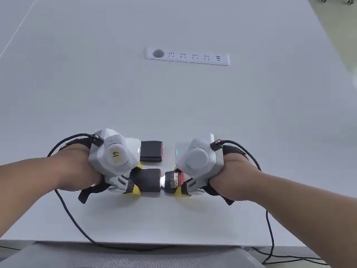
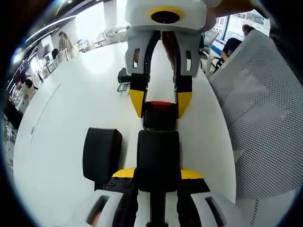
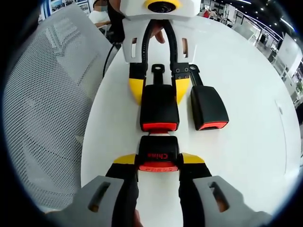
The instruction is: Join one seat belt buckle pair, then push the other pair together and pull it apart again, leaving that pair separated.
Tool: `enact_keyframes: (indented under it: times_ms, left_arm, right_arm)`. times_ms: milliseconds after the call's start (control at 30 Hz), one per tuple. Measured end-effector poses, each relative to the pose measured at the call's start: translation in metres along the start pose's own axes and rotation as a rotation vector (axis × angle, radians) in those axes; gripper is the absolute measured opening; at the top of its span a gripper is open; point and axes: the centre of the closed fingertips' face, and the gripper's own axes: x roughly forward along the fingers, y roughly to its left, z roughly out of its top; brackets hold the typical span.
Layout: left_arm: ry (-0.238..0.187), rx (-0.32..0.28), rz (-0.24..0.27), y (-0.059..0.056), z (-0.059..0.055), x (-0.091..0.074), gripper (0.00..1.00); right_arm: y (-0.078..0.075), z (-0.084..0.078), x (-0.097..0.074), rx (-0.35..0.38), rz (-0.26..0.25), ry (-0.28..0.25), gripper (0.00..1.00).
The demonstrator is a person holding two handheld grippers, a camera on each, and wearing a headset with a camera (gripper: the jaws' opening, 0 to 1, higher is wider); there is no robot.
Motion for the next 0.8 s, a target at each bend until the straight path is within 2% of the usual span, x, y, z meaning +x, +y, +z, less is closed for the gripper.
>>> enact_keyframes:
  times_ms: [500, 667, 800]
  left_arm:
    - [-0.007, -0.010, -0.005, -0.0006, 0.0014, 0.0010, 0.31]
    - [-0.004, 0.015, 0.001, -0.0013, 0.0011, 0.0020, 0.32]
    - [0.000, 0.008, 0.006, -0.0013, 0.0015, 0.0020, 0.32]
  right_arm:
    - [-0.0014, -0.0010, -0.0001, 0.016, -0.001, -0.009, 0.31]
    - [-0.0011, -0.0005, 0.0012, 0.024, 0.017, 0.001, 0.32]
    - [-0.0011, -0.0015, 0.0009, 0.028, 0.014, 0.001, 0.32]
